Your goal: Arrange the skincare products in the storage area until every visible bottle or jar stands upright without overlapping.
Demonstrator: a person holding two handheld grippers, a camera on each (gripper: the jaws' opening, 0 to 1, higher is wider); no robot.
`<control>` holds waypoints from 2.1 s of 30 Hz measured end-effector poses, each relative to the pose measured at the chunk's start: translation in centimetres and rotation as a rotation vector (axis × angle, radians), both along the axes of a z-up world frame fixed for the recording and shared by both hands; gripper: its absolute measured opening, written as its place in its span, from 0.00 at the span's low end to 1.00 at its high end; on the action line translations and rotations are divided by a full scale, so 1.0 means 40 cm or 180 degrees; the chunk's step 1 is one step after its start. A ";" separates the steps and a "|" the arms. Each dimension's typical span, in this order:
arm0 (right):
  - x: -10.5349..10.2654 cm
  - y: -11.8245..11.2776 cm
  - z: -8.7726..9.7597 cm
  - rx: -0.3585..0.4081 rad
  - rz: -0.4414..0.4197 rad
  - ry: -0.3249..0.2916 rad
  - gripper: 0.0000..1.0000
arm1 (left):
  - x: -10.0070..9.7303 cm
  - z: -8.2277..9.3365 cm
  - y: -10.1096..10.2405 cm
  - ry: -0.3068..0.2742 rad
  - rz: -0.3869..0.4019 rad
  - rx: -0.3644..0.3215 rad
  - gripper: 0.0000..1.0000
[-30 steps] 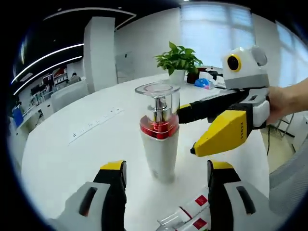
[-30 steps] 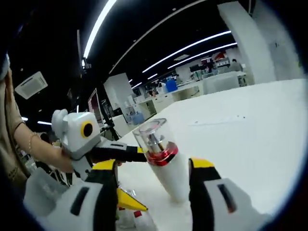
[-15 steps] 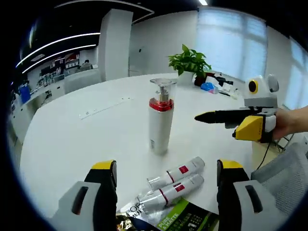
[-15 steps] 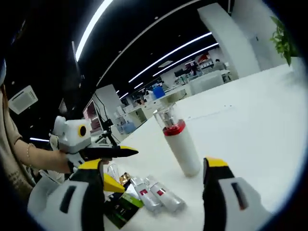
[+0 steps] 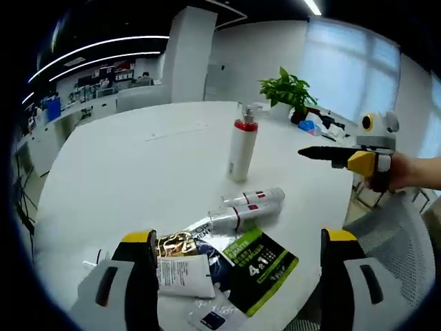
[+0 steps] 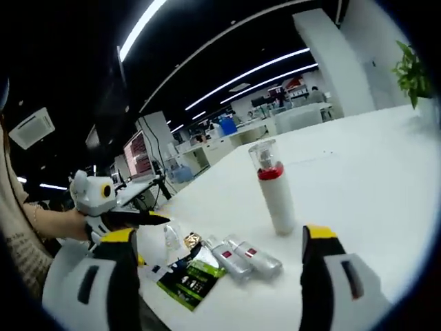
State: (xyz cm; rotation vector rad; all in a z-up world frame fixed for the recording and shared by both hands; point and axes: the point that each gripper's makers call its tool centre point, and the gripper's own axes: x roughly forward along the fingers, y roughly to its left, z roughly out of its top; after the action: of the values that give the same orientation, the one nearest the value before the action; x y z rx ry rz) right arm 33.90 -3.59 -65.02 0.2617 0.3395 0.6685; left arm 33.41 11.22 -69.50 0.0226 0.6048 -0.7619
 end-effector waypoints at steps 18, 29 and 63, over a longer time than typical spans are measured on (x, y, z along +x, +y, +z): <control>-0.079 -0.008 0.070 -0.0153 -0.0047 -0.0169 1.00 | -0.119 0.076 0.135 -0.0212 0.0271 -0.0072 0.97; -0.087 -0.045 0.045 -0.0174 -0.0198 -0.0114 1.00 | -0.122 0.081 0.135 -0.0207 0.0349 -0.0059 0.97; -0.103 -0.008 0.019 -0.0309 0.0037 0.0037 0.96 | 0.070 -0.039 0.185 -0.0326 -0.0882 0.1271 0.96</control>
State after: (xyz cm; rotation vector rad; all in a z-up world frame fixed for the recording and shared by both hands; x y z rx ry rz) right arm 29.76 -3.89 -64.28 0.1713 0.3838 0.6604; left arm 36.19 18.60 -71.07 0.5189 0.6553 -0.8905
